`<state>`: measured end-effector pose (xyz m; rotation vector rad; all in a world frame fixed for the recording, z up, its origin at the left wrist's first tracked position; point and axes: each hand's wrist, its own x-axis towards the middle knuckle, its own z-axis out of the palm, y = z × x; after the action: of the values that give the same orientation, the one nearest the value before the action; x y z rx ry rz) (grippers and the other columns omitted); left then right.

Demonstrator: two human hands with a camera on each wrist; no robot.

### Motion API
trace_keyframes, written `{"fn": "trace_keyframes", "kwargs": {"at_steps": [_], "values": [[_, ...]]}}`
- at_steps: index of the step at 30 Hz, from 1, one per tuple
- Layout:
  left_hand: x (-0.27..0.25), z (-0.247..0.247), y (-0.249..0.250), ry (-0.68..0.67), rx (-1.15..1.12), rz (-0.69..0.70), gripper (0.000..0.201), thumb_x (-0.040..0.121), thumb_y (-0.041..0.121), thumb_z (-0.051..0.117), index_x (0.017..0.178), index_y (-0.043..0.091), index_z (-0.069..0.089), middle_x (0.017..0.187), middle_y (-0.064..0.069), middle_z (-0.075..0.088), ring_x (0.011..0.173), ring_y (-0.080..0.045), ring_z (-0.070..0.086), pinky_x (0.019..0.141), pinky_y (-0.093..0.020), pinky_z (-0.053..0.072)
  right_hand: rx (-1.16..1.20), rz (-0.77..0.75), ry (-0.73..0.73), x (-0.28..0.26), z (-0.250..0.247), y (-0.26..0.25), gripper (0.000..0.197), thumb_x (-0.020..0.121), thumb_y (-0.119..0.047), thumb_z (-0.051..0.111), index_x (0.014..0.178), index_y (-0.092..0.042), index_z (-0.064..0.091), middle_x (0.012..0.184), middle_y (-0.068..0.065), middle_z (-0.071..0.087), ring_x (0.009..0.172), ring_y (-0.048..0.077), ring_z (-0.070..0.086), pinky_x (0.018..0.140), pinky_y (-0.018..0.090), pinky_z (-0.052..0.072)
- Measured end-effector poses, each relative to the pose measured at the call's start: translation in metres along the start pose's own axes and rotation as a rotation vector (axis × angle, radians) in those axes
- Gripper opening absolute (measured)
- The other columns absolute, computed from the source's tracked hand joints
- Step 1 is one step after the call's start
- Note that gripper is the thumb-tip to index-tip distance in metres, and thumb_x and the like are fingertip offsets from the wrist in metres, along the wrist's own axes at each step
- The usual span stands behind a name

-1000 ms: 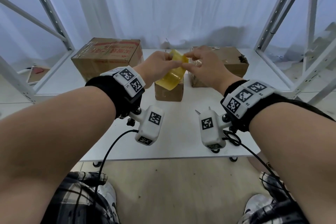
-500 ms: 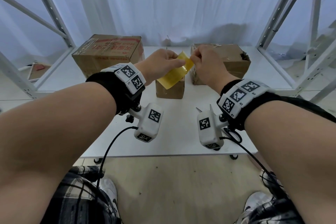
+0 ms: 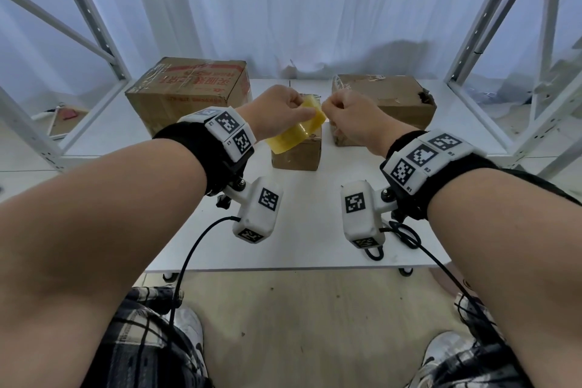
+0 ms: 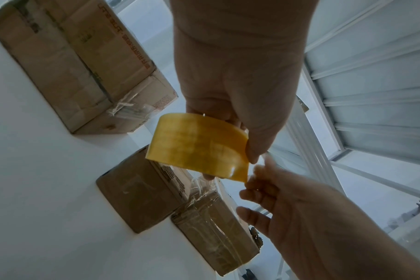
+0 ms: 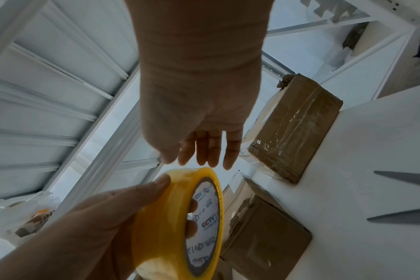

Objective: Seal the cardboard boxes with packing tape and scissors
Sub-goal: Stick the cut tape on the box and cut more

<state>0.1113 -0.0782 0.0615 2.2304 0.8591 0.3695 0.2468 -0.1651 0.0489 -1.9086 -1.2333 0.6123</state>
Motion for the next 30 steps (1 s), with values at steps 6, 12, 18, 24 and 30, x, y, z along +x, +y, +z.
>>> {"fn": "trace_keyframes", "kwargs": {"at_steps": [6,12,18,24,30], "values": [[-0.005,-0.001,-0.002,-0.056,-0.119,-0.007,0.033,0.094,0.033,0.059,0.111,0.006,0.065,0.111,-0.016,0.067,0.1,-0.028,0.064,0.086,-0.037,0.051,0.023,-0.107,0.138,0.003,-0.004,0.007,0.019,0.09,-0.026,0.066,0.08,-0.013,0.057,0.071,0.001,0.057,0.064,0.012,0.052,0.071,0.033,0.048],[-0.003,0.002,0.0,-0.116,-0.254,-0.044,0.027,0.091,0.015,0.06,0.118,0.009,0.062,0.113,-0.013,0.067,0.091,-0.016,0.062,0.079,-0.026,0.051,-0.044,-0.082,0.253,0.014,-0.009,0.012,0.022,0.085,-0.019,0.071,0.071,-0.019,0.055,0.066,-0.003,0.054,0.069,0.017,0.055,0.079,0.04,0.052],[-0.005,0.005,0.004,-0.116,-0.228,0.064,0.044,0.089,0.01,0.064,0.129,0.015,0.047,0.079,-0.002,0.055,0.071,-0.01,0.054,0.061,-0.014,0.045,-0.093,-0.044,0.197,0.012,-0.016,0.017,0.016,0.088,-0.014,0.066,0.093,0.001,0.069,0.068,-0.004,0.057,0.071,0.013,0.055,0.085,0.038,0.05],[-0.004,0.004,0.012,-0.131,-0.163,0.11,0.045,0.092,0.016,0.06,0.133,0.023,0.042,0.101,-0.016,0.063,0.085,-0.027,0.061,0.071,-0.024,0.052,-0.326,-0.105,0.276,0.016,-0.007,0.014,0.015,0.093,-0.015,0.054,0.078,-0.015,0.058,0.082,0.001,0.06,0.084,0.019,0.056,0.08,0.033,0.047],[-0.005,-0.002,0.012,-0.107,-0.162,0.093,0.045,0.095,0.02,0.057,0.135,0.026,0.038,0.11,-0.017,0.066,0.095,-0.03,0.065,0.081,-0.034,0.054,-0.41,-0.197,0.345,0.015,-0.005,0.01,0.015,0.094,-0.014,0.051,0.079,-0.015,0.054,0.1,0.01,0.057,0.088,0.02,0.052,0.084,0.034,0.045]]}}
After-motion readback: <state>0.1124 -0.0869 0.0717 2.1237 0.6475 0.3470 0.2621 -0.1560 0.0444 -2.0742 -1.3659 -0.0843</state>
